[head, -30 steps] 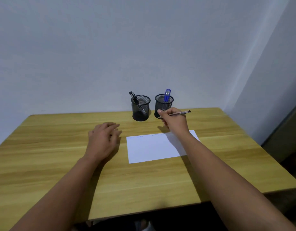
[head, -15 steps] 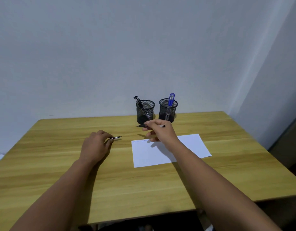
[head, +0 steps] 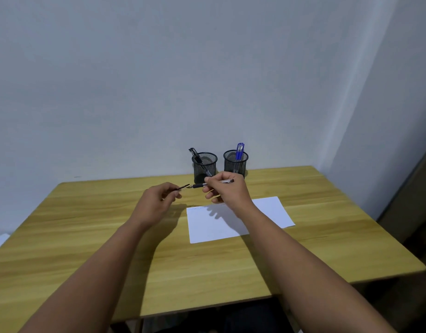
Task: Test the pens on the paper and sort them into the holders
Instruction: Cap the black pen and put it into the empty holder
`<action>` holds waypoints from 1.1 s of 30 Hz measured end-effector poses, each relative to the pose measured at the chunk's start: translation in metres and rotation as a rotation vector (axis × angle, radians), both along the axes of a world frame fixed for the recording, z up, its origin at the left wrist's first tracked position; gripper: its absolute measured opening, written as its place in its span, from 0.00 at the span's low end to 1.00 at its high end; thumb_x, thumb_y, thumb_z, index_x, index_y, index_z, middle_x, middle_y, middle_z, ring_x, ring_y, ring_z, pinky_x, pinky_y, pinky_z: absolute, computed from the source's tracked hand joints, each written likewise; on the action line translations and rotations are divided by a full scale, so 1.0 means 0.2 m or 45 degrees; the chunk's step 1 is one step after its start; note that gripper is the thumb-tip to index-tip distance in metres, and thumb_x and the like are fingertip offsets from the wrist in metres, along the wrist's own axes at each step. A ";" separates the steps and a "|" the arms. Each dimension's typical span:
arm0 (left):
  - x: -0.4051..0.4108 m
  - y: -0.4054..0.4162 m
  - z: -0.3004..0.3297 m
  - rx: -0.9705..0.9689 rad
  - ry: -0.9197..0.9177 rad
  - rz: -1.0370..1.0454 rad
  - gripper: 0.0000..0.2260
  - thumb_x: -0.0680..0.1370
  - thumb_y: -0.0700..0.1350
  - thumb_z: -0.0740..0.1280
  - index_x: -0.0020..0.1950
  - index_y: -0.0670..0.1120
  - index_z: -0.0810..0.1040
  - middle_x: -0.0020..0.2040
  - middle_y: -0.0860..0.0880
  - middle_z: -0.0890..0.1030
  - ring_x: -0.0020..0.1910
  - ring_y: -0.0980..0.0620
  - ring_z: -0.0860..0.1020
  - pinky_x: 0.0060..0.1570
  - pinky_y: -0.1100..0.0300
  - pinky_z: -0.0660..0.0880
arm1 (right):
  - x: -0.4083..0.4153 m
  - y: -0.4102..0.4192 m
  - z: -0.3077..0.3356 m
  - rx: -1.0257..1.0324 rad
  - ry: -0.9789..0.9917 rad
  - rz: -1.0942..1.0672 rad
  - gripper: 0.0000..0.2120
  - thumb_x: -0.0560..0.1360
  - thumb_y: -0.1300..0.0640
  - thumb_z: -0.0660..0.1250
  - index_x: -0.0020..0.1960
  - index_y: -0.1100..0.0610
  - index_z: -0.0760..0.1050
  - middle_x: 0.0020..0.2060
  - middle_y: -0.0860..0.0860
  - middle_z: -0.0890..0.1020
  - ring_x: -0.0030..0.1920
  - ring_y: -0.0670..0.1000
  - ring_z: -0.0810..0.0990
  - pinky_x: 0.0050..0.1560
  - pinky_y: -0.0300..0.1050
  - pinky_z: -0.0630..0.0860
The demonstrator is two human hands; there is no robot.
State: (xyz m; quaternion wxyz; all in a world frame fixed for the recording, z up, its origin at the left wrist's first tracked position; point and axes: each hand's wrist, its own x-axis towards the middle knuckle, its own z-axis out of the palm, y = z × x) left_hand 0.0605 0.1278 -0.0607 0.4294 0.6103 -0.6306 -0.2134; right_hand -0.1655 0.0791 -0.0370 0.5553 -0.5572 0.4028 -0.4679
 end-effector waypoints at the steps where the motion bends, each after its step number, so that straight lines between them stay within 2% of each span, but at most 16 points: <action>1: -0.01 0.00 0.01 -0.003 -0.002 -0.011 0.05 0.82 0.42 0.68 0.53 0.48 0.82 0.44 0.55 0.87 0.45 0.61 0.82 0.47 0.63 0.75 | -0.01 0.00 0.01 -0.004 -0.001 -0.002 0.06 0.80 0.60 0.76 0.48 0.62 0.81 0.36 0.56 0.87 0.30 0.50 0.83 0.32 0.40 0.80; 6: -0.07 0.01 0.07 0.024 0.039 -0.085 0.06 0.82 0.43 0.67 0.54 0.48 0.83 0.45 0.53 0.87 0.46 0.59 0.83 0.47 0.63 0.76 | -0.05 0.02 0.03 0.055 0.011 0.067 0.08 0.78 0.59 0.78 0.50 0.63 0.85 0.38 0.56 0.87 0.30 0.48 0.81 0.32 0.39 0.80; 11: -0.13 0.02 0.19 0.112 0.634 -0.089 0.08 0.82 0.44 0.67 0.54 0.42 0.84 0.41 0.47 0.82 0.42 0.55 0.80 0.51 0.58 0.78 | -0.10 0.00 0.06 0.180 0.026 0.127 0.04 0.76 0.61 0.80 0.49 0.61 0.88 0.40 0.55 0.88 0.30 0.44 0.79 0.33 0.37 0.80; 13: -0.16 0.00 0.24 0.087 0.719 -0.080 0.08 0.82 0.43 0.67 0.51 0.42 0.85 0.40 0.46 0.79 0.41 0.53 0.78 0.52 0.56 0.79 | -0.10 0.01 0.06 0.171 0.105 0.162 0.02 0.76 0.63 0.79 0.48 0.60 0.88 0.40 0.54 0.88 0.30 0.44 0.76 0.31 0.36 0.76; 16: -0.22 -0.04 0.32 0.062 0.651 -0.036 0.08 0.83 0.42 0.66 0.48 0.42 0.84 0.36 0.47 0.78 0.39 0.52 0.77 0.47 0.57 0.78 | -0.08 0.00 0.06 0.069 0.046 0.123 0.01 0.78 0.64 0.77 0.49 0.61 0.87 0.35 0.52 0.86 0.28 0.45 0.70 0.27 0.36 0.66; 18: -0.22 -0.08 0.35 0.079 0.544 -0.032 0.09 0.83 0.43 0.66 0.49 0.40 0.83 0.36 0.47 0.78 0.38 0.52 0.77 0.47 0.55 0.78 | -0.08 -0.02 0.06 0.019 0.036 0.101 0.01 0.79 0.64 0.76 0.50 0.61 0.87 0.32 0.50 0.85 0.27 0.45 0.69 0.26 0.36 0.65; 20: -0.22 -0.11 0.38 0.139 0.386 -0.077 0.10 0.83 0.44 0.67 0.51 0.38 0.83 0.37 0.47 0.80 0.38 0.52 0.78 0.47 0.54 0.77 | -0.09 -0.04 0.03 -0.041 0.124 0.111 0.02 0.81 0.63 0.74 0.50 0.58 0.86 0.33 0.48 0.85 0.27 0.44 0.71 0.28 0.36 0.68; 22: -0.22 -0.14 0.41 0.204 0.244 -0.131 0.11 0.82 0.46 0.67 0.53 0.39 0.84 0.39 0.47 0.82 0.40 0.53 0.78 0.47 0.55 0.75 | -0.11 -0.07 0.01 -0.132 0.334 0.155 0.03 0.82 0.61 0.73 0.53 0.59 0.86 0.35 0.50 0.85 0.30 0.45 0.77 0.32 0.37 0.73; 25: -0.22 -0.20 0.39 0.162 0.224 -0.064 0.10 0.82 0.48 0.67 0.58 0.45 0.83 0.46 0.48 0.85 0.42 0.52 0.80 0.46 0.55 0.75 | -0.12 -0.18 0.04 -0.272 0.595 0.102 0.04 0.80 0.59 0.76 0.48 0.60 0.86 0.37 0.53 0.87 0.38 0.50 0.82 0.47 0.48 0.81; 26: -0.22 -0.23 0.36 0.123 0.244 0.005 0.11 0.82 0.48 0.67 0.61 0.47 0.82 0.47 0.48 0.85 0.44 0.51 0.80 0.47 0.54 0.76 | -0.12 -0.23 0.06 -0.305 0.621 0.012 0.04 0.78 0.58 0.77 0.46 0.58 0.87 0.37 0.52 0.87 0.38 0.50 0.82 0.50 0.49 0.82; 28: -0.20 -0.31 0.28 0.088 0.204 0.149 0.16 0.79 0.51 0.68 0.66 0.50 0.79 0.51 0.49 0.83 0.49 0.48 0.81 0.54 0.51 0.78 | -0.13 -0.33 0.12 -0.327 0.579 -0.163 0.04 0.77 0.58 0.78 0.47 0.59 0.87 0.36 0.49 0.86 0.37 0.48 0.81 0.48 0.45 0.80; 30: -0.19 -0.39 0.20 0.117 0.132 0.232 0.21 0.78 0.51 0.71 0.70 0.50 0.76 0.56 0.50 0.82 0.54 0.47 0.81 0.57 0.50 0.78 | -0.13 -0.43 0.19 -0.349 0.546 -0.270 0.03 0.77 0.57 0.79 0.47 0.55 0.87 0.37 0.46 0.85 0.40 0.46 0.82 0.51 0.43 0.80; 33: -0.21 -0.49 0.09 0.172 0.126 0.250 0.32 0.75 0.52 0.75 0.77 0.50 0.68 0.65 0.47 0.78 0.56 0.48 0.78 0.60 0.48 0.77 | -0.08 -0.58 0.27 -0.395 0.511 -0.332 0.04 0.77 0.54 0.79 0.45 0.52 0.85 0.39 0.45 0.85 0.44 0.48 0.84 0.55 0.46 0.82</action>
